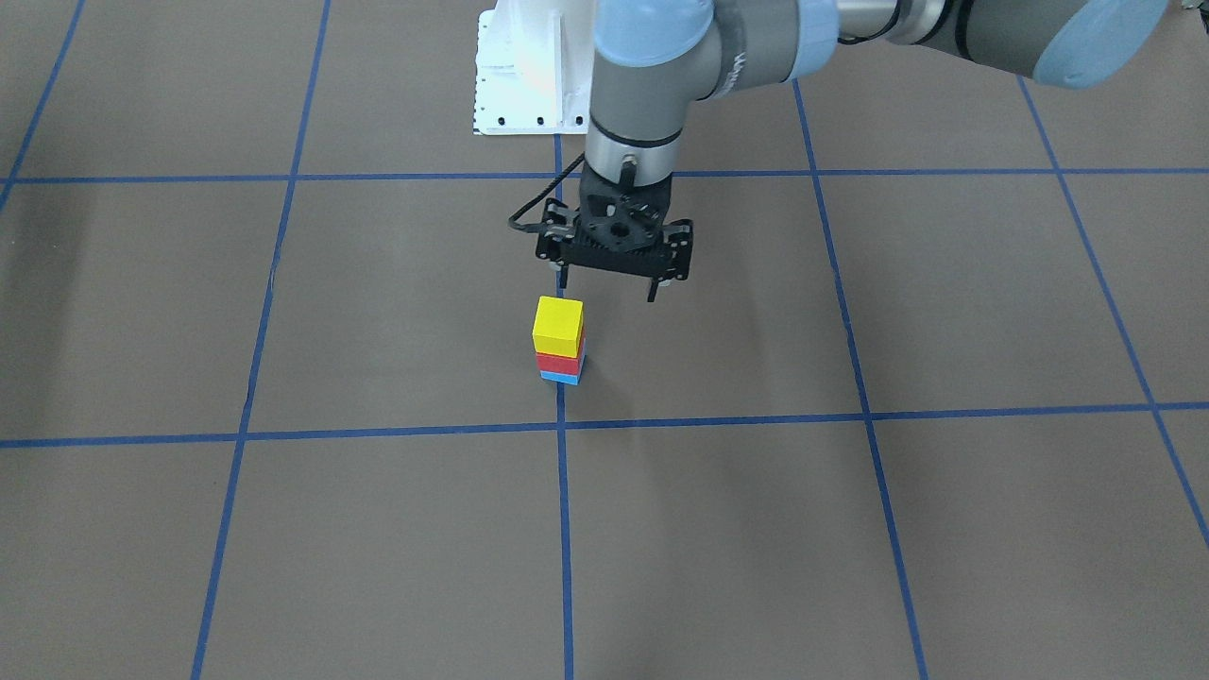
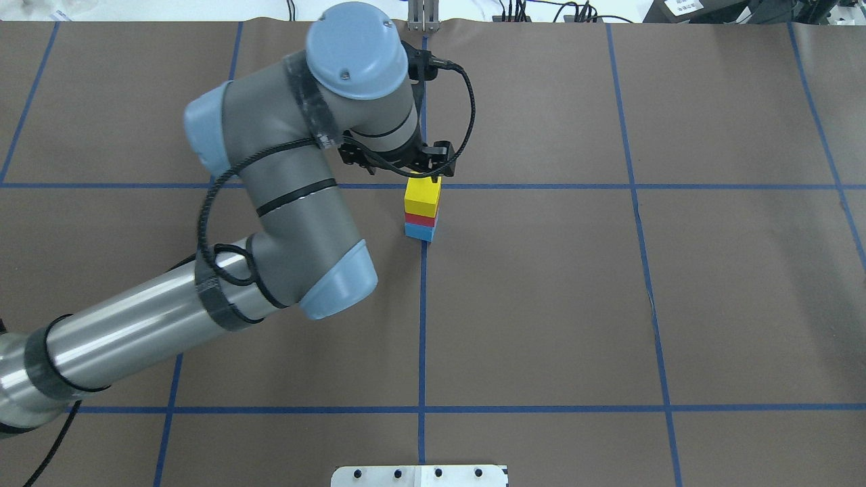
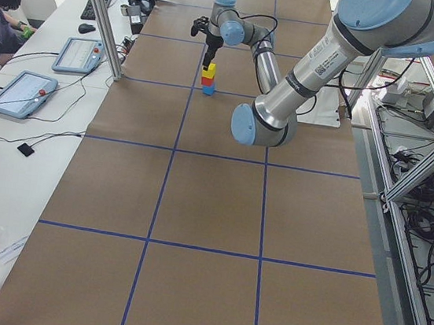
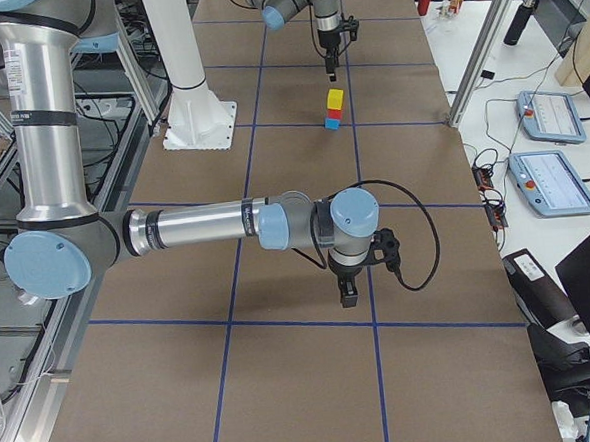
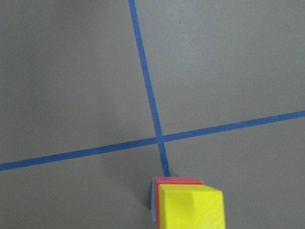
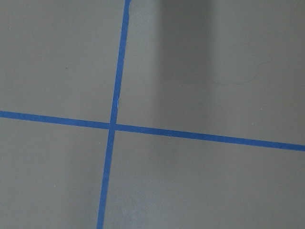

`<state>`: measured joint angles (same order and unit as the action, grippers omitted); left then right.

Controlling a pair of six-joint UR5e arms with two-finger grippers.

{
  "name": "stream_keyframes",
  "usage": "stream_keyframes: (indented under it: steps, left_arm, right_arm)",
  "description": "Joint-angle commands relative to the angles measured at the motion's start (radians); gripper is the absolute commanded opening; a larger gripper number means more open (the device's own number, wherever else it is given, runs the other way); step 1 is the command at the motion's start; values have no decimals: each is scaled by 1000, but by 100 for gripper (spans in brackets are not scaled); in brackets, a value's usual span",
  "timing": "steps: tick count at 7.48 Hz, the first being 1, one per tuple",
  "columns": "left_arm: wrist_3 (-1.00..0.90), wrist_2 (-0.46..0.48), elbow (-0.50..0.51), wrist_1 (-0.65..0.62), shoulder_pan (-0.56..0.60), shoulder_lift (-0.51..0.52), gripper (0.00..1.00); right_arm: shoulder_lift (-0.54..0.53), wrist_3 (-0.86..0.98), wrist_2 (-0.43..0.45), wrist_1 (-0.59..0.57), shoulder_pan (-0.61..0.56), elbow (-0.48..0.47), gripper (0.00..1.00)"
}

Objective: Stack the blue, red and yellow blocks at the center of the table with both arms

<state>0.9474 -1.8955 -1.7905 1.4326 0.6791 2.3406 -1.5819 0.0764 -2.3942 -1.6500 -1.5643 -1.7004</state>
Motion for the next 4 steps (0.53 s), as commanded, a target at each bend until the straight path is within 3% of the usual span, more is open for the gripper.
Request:
stream_keyframes:
  steps: [1, 2, 3, 4]
  left_arm:
    - [-196, -34, -270, -34, 132, -369, 100]
    - [-349, -100, -261, -31, 263, -488, 100]
    - [-562, -222, -200, -23, 427, -574, 100]
    - [-817, -241, -122, -11, 568, -668, 100]
  right_arm:
    - [-3, 3, 9, 1, -13, -2, 100]
    - [-1, 2, 9, 1, -13, -5, 100]
    - [-6, -10, 7, 1, -22, -19, 100]
    - [-6, -9, 10, 1, -20, -18, 100]
